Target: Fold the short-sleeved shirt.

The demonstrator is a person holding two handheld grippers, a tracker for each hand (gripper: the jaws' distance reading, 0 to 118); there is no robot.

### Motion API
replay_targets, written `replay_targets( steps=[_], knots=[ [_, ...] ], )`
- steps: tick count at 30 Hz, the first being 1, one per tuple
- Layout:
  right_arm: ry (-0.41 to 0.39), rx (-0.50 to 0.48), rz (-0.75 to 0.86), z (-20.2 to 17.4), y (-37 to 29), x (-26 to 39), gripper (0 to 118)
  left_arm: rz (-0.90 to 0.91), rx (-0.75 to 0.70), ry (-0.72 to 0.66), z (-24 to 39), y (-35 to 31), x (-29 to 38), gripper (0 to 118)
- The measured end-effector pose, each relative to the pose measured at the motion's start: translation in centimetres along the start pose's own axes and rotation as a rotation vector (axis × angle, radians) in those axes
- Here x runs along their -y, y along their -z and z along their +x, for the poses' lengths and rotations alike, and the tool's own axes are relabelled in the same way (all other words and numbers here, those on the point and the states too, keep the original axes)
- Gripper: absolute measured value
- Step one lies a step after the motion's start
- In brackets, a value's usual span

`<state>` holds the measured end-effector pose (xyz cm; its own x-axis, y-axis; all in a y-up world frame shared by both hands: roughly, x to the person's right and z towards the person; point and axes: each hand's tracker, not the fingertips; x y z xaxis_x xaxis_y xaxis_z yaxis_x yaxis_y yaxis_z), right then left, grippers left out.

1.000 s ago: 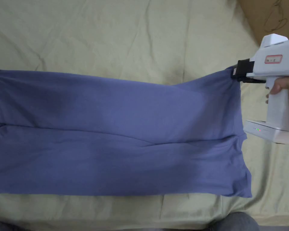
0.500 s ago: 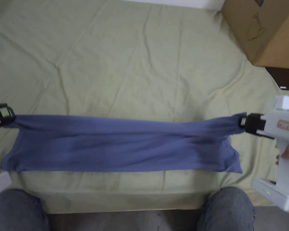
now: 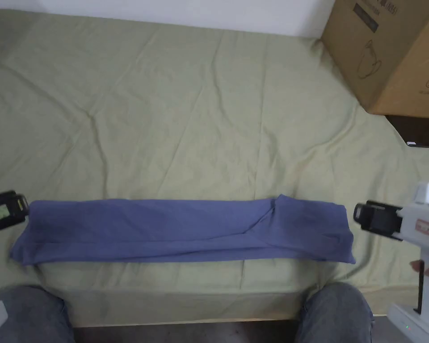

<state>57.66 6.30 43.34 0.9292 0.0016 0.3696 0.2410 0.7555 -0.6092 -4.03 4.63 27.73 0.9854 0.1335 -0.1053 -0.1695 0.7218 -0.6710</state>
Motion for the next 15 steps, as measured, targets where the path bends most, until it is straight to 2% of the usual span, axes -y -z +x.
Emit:
replay_targets(
  steps=[3, 6, 8, 11, 14, 15],
  knots=[
    [-0.071, 0.004, 0.217, -1.7, -3.4, -3.1, 98, 0.217, 0.006, 0.1, 2.9, -3.4, -2.5, 107],
    [-0.097, -0.011, 0.417, -4.1, -6.8, -4.6, 110, 0.397, 0.04, 0.17, 5.8, -6.4, -3.8, 113],
    [-0.078, -0.026, 0.514, -5.5, -8.3, -5.0, 116, 0.476, 0.061, 0.206, 7.6, -7.8, -3.9, 117],
    [-0.026, -0.099, 0.595, -7.4, -9.9, -5.0, 117, 0.571, 0.084, 0.238, 9.8, -9.2, -3.3, 117],
    [-0.029, -0.122, 0.605, -9.0, -10.3, -4.6, 113, 0.602, 0.101, 0.258, 11.0, -9.6, -2.3, 111],
    [-0.044, -0.155, 0.63, -9.5, -10.3, -4.3, 108, 0.612, 0.12, 0.266, 11.3, -9.8, -2.0, 100]
  ],
)
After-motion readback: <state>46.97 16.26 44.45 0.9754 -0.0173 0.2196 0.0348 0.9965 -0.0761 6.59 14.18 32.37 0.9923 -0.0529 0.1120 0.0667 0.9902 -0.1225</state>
